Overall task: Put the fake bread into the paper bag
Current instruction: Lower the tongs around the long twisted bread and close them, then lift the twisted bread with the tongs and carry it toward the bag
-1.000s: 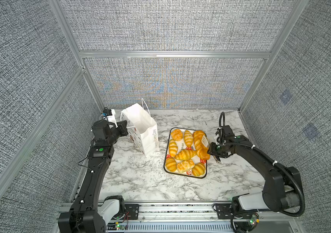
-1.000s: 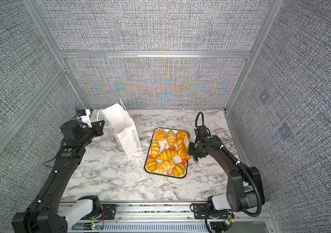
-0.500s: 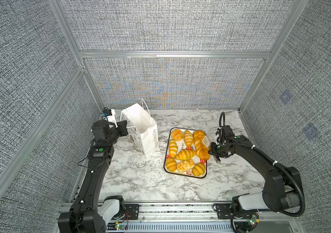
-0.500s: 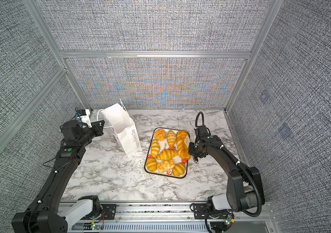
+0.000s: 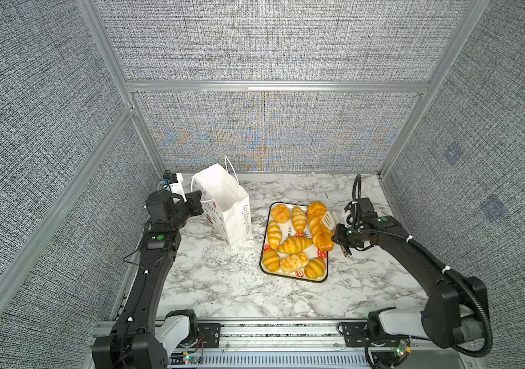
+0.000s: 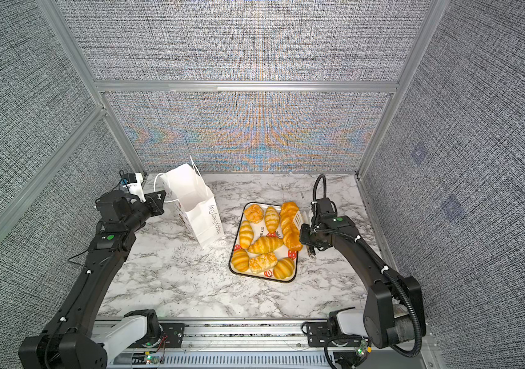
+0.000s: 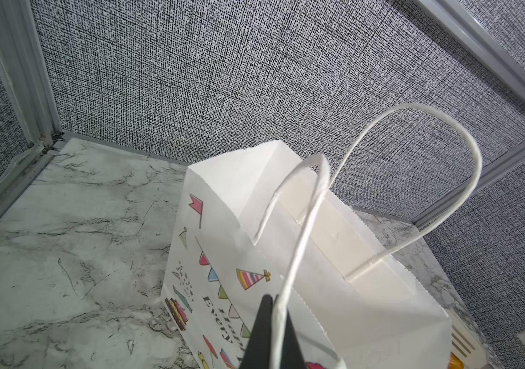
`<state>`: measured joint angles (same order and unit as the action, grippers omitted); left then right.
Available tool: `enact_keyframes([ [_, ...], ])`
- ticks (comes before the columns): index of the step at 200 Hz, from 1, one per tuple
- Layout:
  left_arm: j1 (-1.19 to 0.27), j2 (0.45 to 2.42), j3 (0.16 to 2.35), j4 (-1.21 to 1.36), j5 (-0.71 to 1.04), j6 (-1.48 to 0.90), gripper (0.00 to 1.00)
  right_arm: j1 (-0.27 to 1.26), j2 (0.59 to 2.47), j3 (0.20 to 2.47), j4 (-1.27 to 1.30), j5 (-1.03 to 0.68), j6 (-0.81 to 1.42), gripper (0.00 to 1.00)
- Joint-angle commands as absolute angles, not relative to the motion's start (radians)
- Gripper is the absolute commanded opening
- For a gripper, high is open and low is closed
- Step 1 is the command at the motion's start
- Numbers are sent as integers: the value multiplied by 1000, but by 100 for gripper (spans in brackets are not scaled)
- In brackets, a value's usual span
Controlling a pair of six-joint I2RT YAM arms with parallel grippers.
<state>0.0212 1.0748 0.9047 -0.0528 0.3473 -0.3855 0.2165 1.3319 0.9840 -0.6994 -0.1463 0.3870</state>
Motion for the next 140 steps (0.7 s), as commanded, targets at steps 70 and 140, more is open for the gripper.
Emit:
enact_keyframes([
  [70,22,1073,901,-37,354,-385,0,223,1285,1049,-700,-175,367,27],
  [140,22,1072,901,-38,352,-386,0,273,1240,1109,-662,-211,384,28],
])
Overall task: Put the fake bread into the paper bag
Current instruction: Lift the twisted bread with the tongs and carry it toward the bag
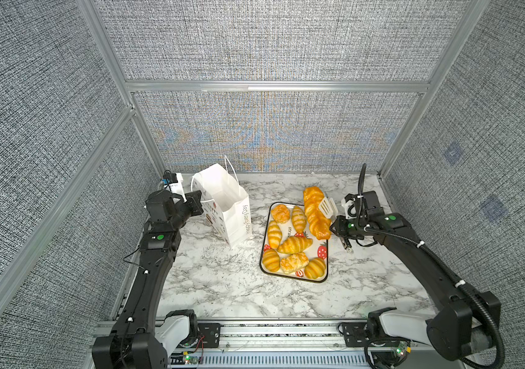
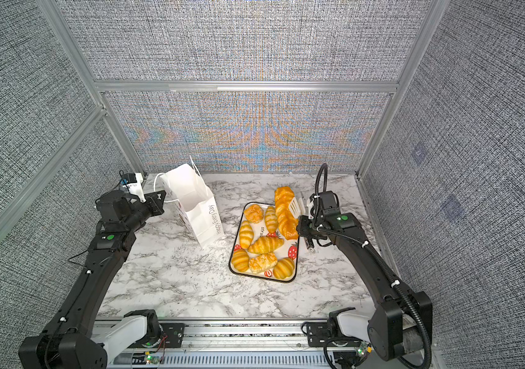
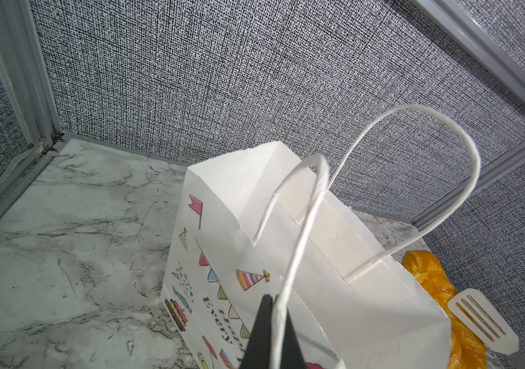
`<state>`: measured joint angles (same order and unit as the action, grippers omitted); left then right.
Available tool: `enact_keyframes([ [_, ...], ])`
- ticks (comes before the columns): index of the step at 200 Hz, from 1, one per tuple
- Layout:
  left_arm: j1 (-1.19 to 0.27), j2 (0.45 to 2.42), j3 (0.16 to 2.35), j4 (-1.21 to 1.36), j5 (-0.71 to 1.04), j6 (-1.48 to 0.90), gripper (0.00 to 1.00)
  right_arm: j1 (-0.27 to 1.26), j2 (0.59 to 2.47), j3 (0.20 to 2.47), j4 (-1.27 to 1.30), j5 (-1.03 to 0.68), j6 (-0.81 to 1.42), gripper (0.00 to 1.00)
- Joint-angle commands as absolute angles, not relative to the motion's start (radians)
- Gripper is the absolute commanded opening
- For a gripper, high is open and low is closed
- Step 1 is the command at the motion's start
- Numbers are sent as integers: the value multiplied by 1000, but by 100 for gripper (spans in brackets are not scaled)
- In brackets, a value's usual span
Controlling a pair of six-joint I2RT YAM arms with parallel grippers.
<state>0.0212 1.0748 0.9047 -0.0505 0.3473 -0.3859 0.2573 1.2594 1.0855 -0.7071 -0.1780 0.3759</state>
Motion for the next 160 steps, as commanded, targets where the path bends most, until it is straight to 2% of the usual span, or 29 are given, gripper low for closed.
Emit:
enact_keyframes([
  [1,23,1072,902,-38,353,-385,0,273,1240,1110,-661,-211,384,28],
  [160,22,1071,901,-41,347,-382,0,468,1152,1230,-428,-238,422,28],
])
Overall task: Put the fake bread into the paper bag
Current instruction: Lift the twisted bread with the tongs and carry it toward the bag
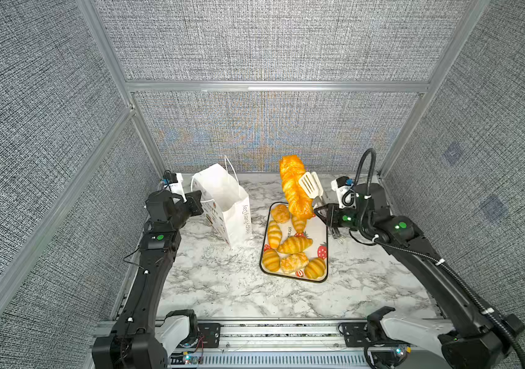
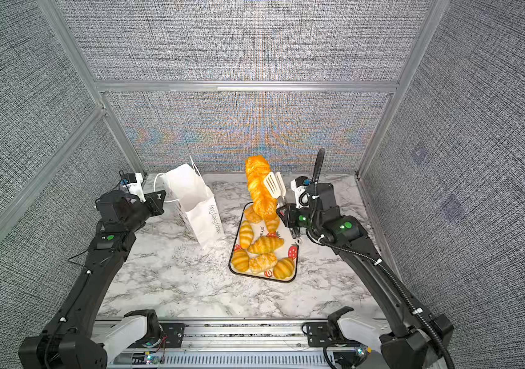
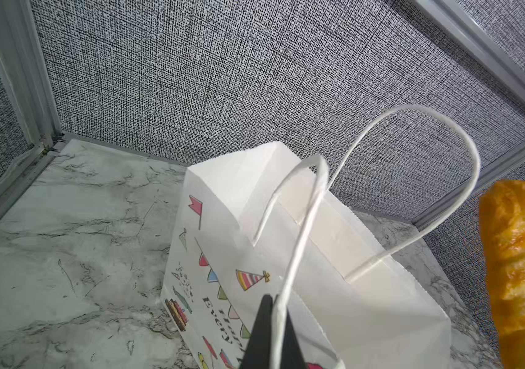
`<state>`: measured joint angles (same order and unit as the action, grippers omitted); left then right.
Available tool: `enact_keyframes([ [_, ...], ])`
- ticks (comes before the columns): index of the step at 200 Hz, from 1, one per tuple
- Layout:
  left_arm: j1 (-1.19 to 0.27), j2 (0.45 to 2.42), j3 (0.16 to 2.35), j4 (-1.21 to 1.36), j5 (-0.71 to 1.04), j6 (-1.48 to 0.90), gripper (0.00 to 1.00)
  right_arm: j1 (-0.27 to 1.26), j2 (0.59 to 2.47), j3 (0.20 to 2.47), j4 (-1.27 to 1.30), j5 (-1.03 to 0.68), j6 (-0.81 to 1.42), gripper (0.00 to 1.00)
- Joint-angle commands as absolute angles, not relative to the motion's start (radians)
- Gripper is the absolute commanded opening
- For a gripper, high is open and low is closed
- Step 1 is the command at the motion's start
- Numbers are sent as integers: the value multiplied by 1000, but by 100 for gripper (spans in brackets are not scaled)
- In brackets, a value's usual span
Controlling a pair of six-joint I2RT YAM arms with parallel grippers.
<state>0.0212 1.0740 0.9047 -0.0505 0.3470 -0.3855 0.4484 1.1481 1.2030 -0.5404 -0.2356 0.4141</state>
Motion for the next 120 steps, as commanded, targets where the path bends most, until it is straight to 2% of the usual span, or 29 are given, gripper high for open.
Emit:
enact_keyframes([
  [1,22,1071,901,-41,347,-382,0,469,1153,1232,-428,-238,423,28],
  [120,22,1084,900,-40,350,-385,0,675,1329,1511,-417,-169,353,28],
])
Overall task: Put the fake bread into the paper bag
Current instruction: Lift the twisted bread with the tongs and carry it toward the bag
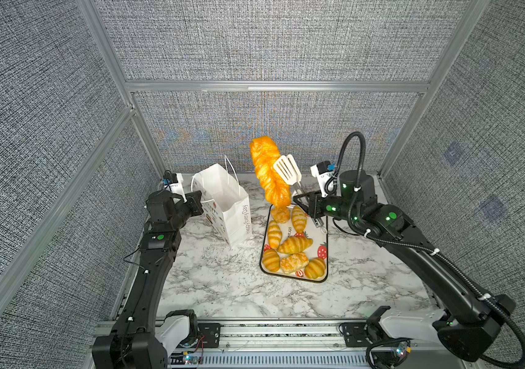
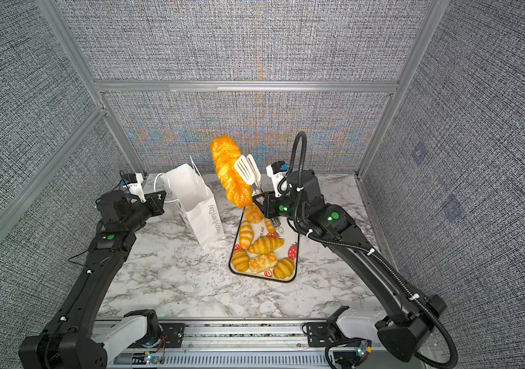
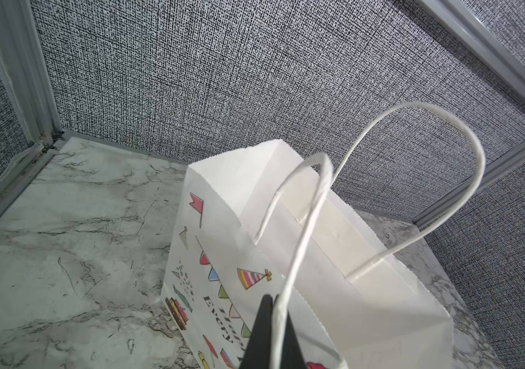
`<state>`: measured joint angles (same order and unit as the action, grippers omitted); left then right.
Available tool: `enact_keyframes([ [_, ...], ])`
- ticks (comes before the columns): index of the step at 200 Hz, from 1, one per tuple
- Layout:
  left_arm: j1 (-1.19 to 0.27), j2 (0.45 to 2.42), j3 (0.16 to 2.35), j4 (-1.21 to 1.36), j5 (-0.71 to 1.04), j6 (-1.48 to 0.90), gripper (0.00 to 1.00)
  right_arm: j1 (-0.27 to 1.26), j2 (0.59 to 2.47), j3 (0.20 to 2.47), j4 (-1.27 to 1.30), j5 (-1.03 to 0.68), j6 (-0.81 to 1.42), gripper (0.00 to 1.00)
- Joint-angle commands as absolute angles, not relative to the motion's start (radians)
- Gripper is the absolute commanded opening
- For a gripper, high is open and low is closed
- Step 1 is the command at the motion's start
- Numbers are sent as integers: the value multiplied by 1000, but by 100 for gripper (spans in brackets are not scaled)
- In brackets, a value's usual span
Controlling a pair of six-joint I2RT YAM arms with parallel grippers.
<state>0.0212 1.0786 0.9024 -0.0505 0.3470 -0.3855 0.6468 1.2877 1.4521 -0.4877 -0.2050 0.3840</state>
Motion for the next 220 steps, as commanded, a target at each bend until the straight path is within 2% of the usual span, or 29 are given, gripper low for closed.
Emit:
enact_keyframes([
  [1,22,1085,900,-40,351,-385,0,676,1332,1516,-417,-169,354,28],
  [107,23,1082,898,-38,348,-384,0,859,1609,1850,-452,-111,277,28],
  [220,24,1080,897,-41,339,-380,0,876,1833,2070,-481,-151,290,27],
])
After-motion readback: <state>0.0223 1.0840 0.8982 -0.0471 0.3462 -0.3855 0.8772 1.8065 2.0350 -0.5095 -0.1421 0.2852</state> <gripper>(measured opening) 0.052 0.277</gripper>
